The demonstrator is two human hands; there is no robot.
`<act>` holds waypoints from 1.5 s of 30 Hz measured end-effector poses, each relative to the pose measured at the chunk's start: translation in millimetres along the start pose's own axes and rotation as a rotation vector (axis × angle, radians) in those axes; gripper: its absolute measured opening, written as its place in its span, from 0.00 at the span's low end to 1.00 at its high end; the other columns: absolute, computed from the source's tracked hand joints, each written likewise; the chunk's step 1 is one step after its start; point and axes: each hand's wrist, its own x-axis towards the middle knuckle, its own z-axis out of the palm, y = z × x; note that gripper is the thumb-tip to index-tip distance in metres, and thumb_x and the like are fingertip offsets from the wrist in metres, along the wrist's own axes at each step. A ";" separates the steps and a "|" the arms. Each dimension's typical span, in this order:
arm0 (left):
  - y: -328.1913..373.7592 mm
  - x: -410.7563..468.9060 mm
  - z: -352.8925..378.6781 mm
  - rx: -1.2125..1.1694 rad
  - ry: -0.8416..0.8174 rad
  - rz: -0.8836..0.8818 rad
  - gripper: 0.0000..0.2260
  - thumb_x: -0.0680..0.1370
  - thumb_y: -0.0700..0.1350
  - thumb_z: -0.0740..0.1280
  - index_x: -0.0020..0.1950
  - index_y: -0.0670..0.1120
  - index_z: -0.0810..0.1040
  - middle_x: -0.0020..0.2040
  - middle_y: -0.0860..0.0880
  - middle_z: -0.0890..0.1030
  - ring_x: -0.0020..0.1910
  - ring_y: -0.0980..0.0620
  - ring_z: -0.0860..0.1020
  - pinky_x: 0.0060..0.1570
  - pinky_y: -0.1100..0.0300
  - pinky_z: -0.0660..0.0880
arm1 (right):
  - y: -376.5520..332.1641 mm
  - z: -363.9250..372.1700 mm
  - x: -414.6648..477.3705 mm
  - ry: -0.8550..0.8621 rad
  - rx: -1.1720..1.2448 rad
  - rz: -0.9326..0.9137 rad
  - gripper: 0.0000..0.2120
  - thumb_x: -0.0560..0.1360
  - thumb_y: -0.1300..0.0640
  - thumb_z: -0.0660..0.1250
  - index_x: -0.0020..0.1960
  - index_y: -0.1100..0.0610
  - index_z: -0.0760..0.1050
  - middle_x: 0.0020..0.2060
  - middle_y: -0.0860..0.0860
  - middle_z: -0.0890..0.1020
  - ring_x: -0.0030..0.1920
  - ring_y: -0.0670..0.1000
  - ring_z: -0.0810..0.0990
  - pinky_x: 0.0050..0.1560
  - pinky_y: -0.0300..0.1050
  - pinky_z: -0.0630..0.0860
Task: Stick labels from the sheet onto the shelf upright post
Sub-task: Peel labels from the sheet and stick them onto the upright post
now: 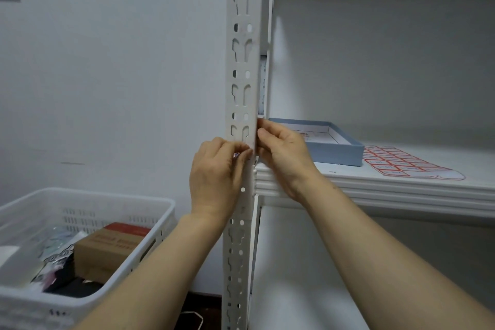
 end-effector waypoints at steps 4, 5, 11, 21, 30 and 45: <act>3.7 -1.6 4.5 0.178 0.008 0.024 0.11 0.77 0.47 0.61 0.42 0.43 0.78 0.36 0.45 0.77 0.35 0.43 0.74 0.38 0.56 0.64 | -0.2 0.9 0.0 0.005 -0.031 -0.012 0.16 0.79 0.67 0.56 0.46 0.51 0.79 0.45 0.48 0.84 0.49 0.49 0.82 0.56 0.44 0.77; 4.4 -2.6 5.9 0.211 0.002 0.016 0.11 0.78 0.47 0.60 0.42 0.43 0.78 0.36 0.45 0.77 0.34 0.43 0.74 0.37 0.56 0.63 | 0.4 1.2 0.0 0.010 -0.039 -0.012 0.16 0.79 0.67 0.56 0.46 0.51 0.79 0.45 0.48 0.84 0.49 0.49 0.82 0.57 0.44 0.77; 9.3 -5.6 7.8 0.220 -0.017 -0.048 0.12 0.78 0.48 0.57 0.42 0.44 0.76 0.35 0.46 0.76 0.33 0.44 0.73 0.38 0.57 0.59 | -1.3 0.8 -0.9 0.013 -0.041 -0.004 0.16 0.80 0.66 0.55 0.48 0.51 0.78 0.47 0.50 0.83 0.52 0.51 0.81 0.60 0.47 0.76; -1.6 -8.5 1.2 0.102 -0.029 -0.080 0.13 0.78 0.50 0.59 0.45 0.43 0.77 0.38 0.46 0.77 0.37 0.45 0.74 0.41 0.57 0.65 | -0.9 1.1 -1.4 0.015 -0.014 0.006 0.16 0.80 0.66 0.55 0.47 0.51 0.78 0.46 0.50 0.83 0.53 0.53 0.81 0.60 0.49 0.76; 53.3 24.5 6.8 -0.316 -0.190 -0.210 0.11 0.81 0.48 0.55 0.51 0.43 0.73 0.47 0.51 0.73 0.47 0.51 0.72 0.48 0.61 0.68 | -21.5 -14.3 5.0 0.101 -0.093 0.039 0.15 0.81 0.63 0.56 0.64 0.61 0.72 0.58 0.56 0.79 0.56 0.50 0.79 0.59 0.43 0.76; 102.5 91.7 84.7 -0.242 -0.631 -0.557 0.10 0.78 0.38 0.60 0.44 0.37 0.79 0.42 0.39 0.81 0.42 0.42 0.78 0.43 0.54 0.74 | -64.8 -117.1 26.6 0.363 -0.528 0.083 0.13 0.79 0.68 0.54 0.60 0.68 0.73 0.48 0.61 0.80 0.45 0.55 0.80 0.40 0.37 0.76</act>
